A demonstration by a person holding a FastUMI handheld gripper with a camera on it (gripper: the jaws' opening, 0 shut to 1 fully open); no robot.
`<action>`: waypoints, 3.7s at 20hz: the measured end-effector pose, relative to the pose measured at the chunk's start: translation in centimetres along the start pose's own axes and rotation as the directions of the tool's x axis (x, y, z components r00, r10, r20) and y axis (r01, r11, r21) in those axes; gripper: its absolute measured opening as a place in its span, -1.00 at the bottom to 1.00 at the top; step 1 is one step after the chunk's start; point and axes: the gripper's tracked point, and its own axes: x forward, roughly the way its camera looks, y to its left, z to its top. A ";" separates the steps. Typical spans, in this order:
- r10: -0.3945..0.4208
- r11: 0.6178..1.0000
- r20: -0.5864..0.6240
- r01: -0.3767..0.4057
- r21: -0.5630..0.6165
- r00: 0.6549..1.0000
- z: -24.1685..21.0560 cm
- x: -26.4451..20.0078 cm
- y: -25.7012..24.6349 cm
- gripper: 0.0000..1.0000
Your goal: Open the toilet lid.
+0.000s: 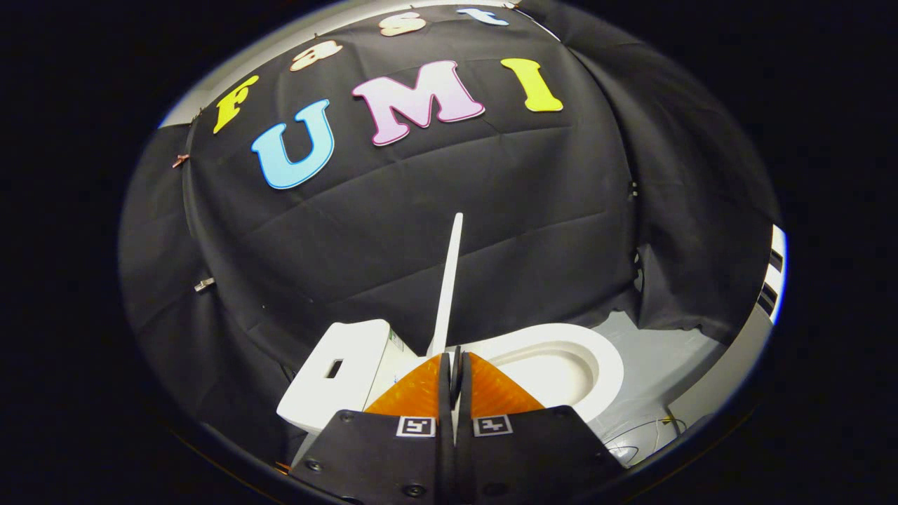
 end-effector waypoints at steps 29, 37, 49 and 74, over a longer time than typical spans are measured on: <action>-0.024 0.960 0.079 0.045 -0.277 0.997 -3.0 -0.9 14.9 -0.90; -0.007 0.934 0.087 0.038 -0.356 0.996 -4.9 -0.8 19.0 -0.89; 0.031 0.919 0.082 0.004 -0.395 0.996 -7.0 -0.5 21.7 -0.83; 0.154 0.915 0.094 -0.106 -0.390 0.984 -5.3 -2.0 23.2 0.97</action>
